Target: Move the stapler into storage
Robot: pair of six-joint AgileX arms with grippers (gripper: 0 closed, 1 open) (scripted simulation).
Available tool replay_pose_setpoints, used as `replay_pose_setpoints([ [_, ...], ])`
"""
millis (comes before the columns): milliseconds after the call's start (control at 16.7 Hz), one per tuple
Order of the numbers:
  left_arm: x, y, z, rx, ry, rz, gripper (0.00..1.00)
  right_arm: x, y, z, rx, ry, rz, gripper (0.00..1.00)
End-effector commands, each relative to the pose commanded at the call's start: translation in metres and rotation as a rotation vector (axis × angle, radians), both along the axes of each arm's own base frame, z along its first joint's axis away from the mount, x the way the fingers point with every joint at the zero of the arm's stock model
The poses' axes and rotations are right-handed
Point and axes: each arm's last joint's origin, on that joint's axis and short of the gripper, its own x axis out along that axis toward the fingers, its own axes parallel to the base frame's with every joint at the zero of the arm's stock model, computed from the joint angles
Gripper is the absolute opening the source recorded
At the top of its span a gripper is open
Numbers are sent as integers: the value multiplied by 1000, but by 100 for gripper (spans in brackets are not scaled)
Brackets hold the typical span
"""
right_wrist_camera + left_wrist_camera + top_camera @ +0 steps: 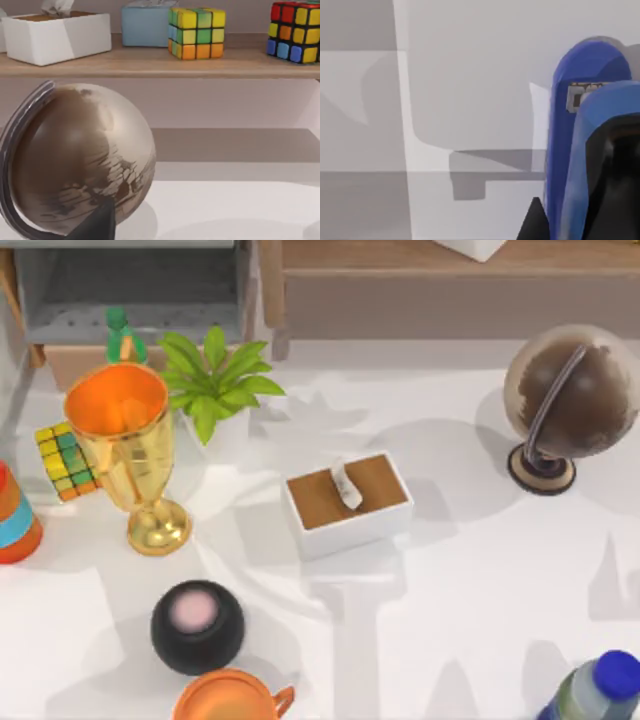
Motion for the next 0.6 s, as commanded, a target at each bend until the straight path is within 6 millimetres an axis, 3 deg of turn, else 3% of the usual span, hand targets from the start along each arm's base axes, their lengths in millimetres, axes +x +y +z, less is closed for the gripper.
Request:
replay_pose_setpoints([
  [300, 0, 0, 0, 0, 0, 0, 98, 0, 0, 0, 0, 0, 0, 100],
  [600, 0, 0, 0, 0, 0, 0, 100, 0, 0, 0, 0, 0, 0, 100],
])
